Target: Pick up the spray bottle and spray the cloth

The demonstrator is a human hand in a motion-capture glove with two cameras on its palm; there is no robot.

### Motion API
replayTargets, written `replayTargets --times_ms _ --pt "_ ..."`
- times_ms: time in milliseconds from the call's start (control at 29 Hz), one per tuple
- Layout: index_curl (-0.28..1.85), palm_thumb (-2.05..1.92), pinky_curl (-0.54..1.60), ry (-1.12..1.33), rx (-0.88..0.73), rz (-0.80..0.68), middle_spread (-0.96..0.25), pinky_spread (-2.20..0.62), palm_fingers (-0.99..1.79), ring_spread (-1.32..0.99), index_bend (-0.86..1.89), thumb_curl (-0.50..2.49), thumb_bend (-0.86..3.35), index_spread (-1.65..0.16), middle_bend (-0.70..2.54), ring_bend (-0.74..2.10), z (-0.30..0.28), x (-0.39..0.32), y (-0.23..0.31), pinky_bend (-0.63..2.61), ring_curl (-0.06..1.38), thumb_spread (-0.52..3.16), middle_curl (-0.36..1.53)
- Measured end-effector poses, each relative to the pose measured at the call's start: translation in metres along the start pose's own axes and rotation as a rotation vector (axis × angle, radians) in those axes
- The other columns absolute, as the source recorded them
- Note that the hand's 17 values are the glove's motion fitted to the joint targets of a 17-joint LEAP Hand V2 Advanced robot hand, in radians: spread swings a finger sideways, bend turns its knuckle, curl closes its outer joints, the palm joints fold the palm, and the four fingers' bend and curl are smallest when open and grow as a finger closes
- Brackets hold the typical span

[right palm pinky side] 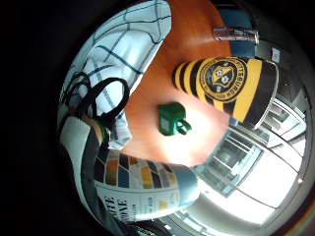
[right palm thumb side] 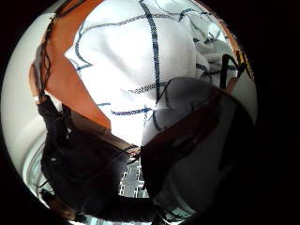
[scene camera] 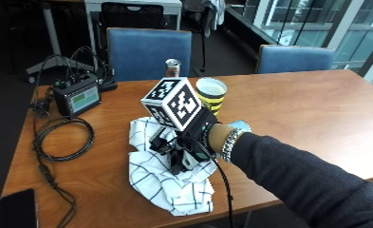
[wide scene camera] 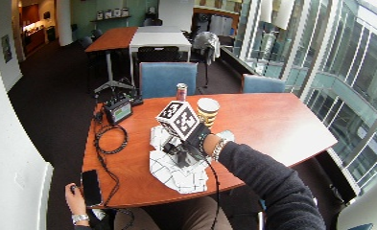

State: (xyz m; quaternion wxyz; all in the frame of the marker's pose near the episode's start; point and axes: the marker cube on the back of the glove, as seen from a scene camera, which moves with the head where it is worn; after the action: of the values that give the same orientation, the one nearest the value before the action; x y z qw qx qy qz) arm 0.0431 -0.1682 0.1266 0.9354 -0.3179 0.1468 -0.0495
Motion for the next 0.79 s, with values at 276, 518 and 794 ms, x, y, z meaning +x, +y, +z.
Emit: replayTargets --times_ms 276,518,794 --pt "0.57 0.91 0.40 -0.053 0.006 -0.004 -0.23 -0.29 1.36 -0.17 0.34 0.79 -0.03 -0.26 0.48 0.51 -0.006 0.003 0.004 0.43 0.45 0.31 0.48" --pt "0.57 0.91 0.40 -0.270 0.146 -0.024 -0.23 -0.29 1.36 -0.17 0.34 0.79 -0.03 -0.26 0.48 0.51 -0.048 0.009 0.010 0.43 0.45 0.31 0.48" --pt "0.57 0.91 0.40 -0.659 0.402 -0.092 -0.23 -0.29 1.35 -0.16 0.33 0.79 -0.03 -0.26 0.48 0.51 -0.112 0.017 0.028 0.43 0.45 0.31 0.48"
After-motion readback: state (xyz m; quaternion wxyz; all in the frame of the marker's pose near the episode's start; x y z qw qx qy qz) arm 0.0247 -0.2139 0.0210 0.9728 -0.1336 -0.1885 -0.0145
